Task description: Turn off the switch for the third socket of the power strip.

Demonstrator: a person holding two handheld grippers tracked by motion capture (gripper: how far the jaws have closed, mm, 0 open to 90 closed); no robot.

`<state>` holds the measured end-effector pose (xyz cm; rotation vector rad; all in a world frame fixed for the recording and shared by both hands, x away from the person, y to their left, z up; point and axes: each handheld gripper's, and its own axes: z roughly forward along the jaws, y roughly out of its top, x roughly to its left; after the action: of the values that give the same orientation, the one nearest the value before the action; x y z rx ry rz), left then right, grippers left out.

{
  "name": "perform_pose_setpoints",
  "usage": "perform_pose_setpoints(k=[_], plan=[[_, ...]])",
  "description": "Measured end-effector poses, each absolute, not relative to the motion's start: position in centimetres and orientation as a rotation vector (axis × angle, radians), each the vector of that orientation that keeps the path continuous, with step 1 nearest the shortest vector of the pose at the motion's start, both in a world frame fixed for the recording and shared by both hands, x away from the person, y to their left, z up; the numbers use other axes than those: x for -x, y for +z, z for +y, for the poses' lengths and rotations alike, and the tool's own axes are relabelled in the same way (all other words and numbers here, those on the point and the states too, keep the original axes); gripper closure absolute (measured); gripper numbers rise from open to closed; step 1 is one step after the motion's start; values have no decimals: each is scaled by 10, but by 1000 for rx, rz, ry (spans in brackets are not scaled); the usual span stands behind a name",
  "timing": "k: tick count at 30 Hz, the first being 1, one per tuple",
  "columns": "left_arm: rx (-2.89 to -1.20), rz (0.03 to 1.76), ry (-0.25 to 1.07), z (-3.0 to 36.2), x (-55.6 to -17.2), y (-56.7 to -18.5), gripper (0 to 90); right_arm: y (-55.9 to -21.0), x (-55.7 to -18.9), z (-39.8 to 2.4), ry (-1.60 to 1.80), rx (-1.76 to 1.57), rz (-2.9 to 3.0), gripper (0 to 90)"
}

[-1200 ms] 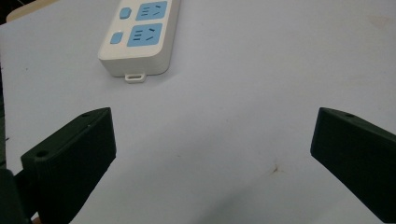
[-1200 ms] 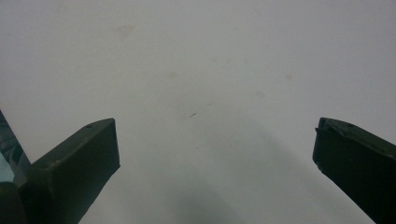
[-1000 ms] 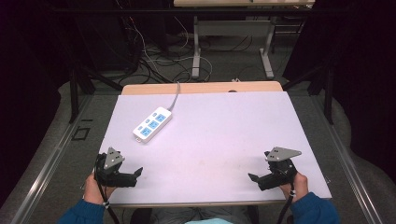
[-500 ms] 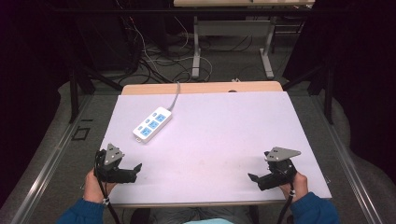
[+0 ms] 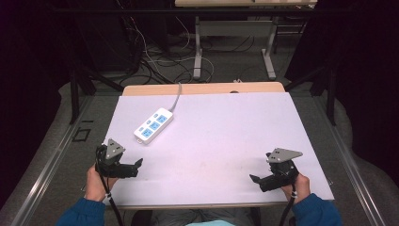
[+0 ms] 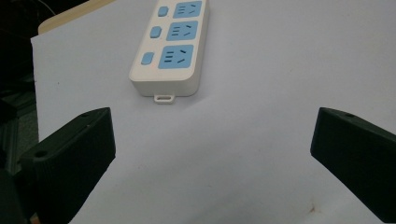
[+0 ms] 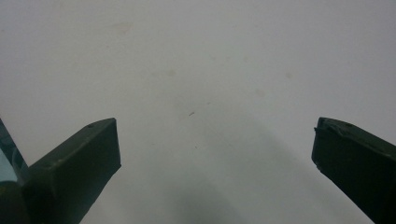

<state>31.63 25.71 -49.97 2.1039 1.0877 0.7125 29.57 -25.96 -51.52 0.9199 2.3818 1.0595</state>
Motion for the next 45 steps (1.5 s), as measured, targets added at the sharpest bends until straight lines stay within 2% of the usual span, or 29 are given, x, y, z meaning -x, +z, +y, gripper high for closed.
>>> perform_pose_setpoints(k=[45], plan=[[-2078, 1165, 707, 262, -371, -500, 0, -516, -296, -259, 1059, -933, 2377, 14]])
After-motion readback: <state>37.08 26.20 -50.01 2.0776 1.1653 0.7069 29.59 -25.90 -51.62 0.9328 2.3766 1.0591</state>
